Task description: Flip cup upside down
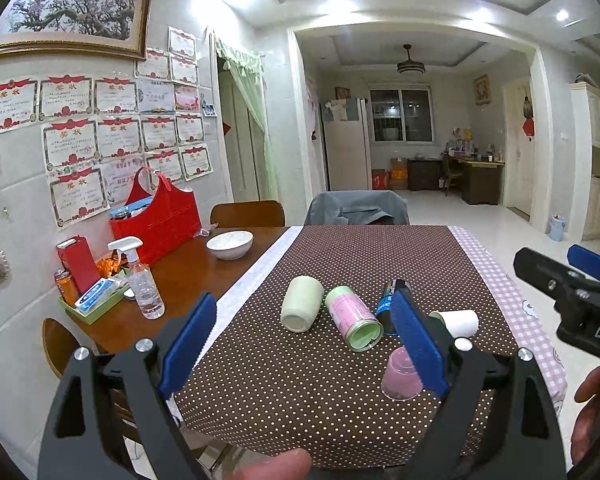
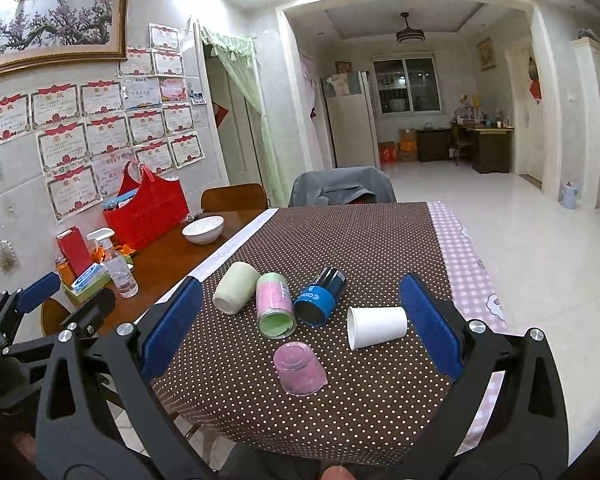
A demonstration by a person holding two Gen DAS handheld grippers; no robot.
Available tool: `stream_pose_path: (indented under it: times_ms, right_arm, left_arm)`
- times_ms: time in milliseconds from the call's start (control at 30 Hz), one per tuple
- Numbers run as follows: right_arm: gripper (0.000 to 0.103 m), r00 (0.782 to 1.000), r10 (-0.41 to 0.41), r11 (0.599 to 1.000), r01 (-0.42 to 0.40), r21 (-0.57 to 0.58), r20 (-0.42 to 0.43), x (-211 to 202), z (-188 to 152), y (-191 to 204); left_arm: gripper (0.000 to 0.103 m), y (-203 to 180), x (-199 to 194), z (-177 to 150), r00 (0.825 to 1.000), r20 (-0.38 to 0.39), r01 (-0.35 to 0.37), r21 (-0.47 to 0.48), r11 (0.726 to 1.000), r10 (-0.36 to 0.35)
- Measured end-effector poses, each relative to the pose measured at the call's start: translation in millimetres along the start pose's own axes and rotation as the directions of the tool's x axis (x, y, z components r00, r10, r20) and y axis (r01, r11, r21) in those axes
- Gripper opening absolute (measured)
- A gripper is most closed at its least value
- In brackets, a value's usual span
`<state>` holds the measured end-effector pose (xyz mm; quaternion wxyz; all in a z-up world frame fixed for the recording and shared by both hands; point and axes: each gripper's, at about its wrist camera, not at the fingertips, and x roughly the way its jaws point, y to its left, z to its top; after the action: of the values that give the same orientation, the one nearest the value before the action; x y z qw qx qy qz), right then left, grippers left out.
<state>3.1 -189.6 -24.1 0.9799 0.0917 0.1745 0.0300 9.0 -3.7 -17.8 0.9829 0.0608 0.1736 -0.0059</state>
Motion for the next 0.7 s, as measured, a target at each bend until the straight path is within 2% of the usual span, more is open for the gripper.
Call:
stream_pose_path:
  times_ms: [700]
  right_arm:
    - [0.097,1.0,-0.005,1.0,0.005,-0.015,-0.018,3.1,-3.0,6.3]
  left_arm:
    - [0.087,2.6,3.8,0.2,0.999,-0.028,0.02,-0.034,0.999,-0.021]
